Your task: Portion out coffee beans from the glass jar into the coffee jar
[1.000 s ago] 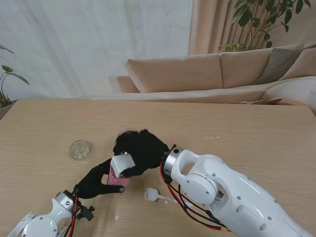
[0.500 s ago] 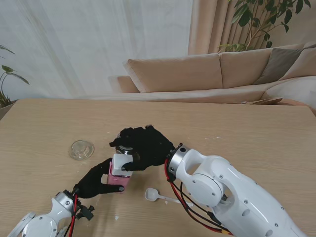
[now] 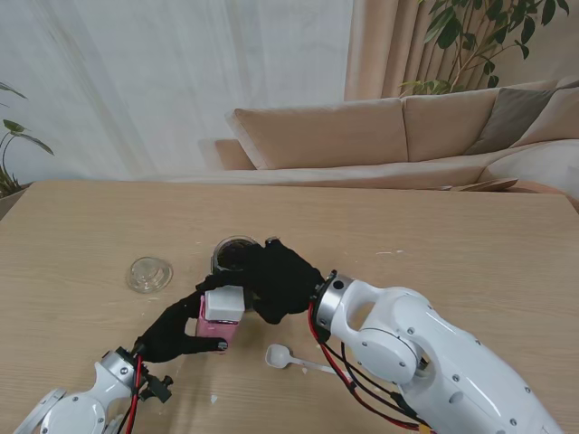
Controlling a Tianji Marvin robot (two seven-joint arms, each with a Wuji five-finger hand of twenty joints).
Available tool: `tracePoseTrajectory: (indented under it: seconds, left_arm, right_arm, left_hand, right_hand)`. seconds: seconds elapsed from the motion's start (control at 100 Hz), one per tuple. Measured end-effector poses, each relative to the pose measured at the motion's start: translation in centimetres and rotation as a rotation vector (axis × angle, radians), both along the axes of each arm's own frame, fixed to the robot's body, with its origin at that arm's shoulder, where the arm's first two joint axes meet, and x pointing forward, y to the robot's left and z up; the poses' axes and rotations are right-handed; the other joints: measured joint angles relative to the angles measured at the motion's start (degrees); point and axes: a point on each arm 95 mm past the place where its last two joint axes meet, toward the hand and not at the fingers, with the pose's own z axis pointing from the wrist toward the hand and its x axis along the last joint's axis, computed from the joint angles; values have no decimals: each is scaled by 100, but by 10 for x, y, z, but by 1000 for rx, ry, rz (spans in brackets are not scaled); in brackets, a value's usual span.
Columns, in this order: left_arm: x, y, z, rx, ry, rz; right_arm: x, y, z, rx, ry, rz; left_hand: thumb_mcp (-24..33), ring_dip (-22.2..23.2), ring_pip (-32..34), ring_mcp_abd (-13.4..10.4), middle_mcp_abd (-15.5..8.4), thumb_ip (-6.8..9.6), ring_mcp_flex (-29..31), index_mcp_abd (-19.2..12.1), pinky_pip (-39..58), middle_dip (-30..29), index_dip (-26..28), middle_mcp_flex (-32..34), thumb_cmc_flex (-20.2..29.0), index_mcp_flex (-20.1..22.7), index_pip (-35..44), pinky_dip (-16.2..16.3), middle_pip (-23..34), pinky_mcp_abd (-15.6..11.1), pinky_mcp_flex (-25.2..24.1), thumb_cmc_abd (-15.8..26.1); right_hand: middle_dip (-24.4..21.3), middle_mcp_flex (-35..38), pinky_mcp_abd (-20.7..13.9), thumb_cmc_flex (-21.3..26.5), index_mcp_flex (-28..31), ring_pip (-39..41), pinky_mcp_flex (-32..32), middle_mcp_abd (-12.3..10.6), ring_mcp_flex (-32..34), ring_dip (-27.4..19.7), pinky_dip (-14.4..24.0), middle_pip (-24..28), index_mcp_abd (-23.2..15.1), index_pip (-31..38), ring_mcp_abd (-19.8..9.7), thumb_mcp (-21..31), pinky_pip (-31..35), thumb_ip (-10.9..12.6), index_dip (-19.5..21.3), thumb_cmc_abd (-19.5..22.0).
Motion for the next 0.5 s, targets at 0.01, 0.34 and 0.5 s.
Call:
tracePoseTrajectory:
  seconds: [0.01,0.34,0.5]
  left_arm:
    - [0,0,0,0,0,0]
    - [0,0,0,1,1,-3]
    - [-1,-1,-1,3,3,-6]
  right_arm:
    - [0,0,-1,-2,0,1]
    - [7,4,-5,5,18,6]
    - [10,9,-4,23,40,-4]
  left_hand:
    - [0,0,0,0,0,0,0,0,0,0,0,0,0,0,0,0,0,0,0,0]
    - [0,0,0,0,0,0,0,0,0,0,0,0,0,0,0,0,0,0,0,0]
    - [0,0,0,0,0,0,0,0,0,0,0,0,0,0,0,0,0,0,0,0]
  right_hand:
    - [0,0,-8,0,0,1,2,-1,0,0,0,0,-3,0,0,-2,0,0,0,0]
    - [276,0,-59,-949,474,161,29,-6,0,0,4,389,-93,835,-80,-1340,51,-130,339,560]
    - [469,32,-59,-1408,859,299,87,147,0,60,70,495,575,1115,-81,-1747,179,-138,672,616]
